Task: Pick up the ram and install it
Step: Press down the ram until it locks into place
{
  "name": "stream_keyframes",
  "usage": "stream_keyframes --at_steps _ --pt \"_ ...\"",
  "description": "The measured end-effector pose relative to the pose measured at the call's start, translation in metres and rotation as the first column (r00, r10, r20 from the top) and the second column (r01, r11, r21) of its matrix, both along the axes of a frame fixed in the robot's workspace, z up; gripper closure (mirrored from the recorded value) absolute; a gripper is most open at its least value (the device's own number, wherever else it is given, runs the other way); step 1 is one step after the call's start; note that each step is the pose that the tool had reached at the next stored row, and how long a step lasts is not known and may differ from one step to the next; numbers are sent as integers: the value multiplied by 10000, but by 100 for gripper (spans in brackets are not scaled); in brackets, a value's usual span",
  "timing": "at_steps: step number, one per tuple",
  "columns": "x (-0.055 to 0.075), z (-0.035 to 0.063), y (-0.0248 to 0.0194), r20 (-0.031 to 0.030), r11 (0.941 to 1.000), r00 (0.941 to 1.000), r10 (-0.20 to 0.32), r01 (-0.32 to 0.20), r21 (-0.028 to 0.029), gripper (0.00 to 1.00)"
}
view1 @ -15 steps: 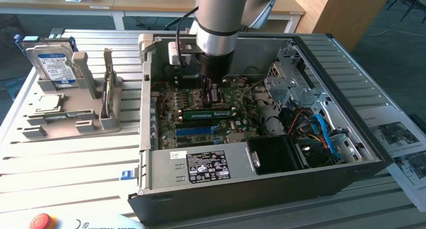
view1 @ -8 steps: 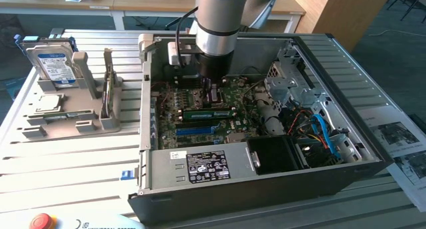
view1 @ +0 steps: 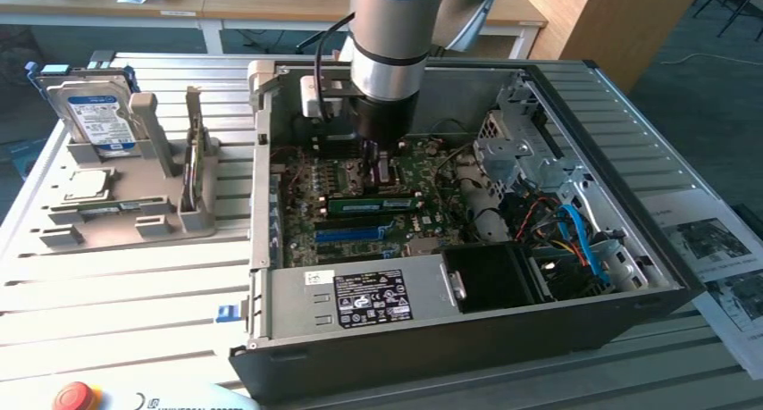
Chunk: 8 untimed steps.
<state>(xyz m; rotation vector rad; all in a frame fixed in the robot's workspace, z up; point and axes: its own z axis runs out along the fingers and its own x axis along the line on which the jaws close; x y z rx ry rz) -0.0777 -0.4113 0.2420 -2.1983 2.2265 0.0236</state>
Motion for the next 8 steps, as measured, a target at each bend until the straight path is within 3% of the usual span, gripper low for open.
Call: stream_keyframes --at_steps 8 --pt "-75 0 0 10 10000 10000 1 -1 0 90"
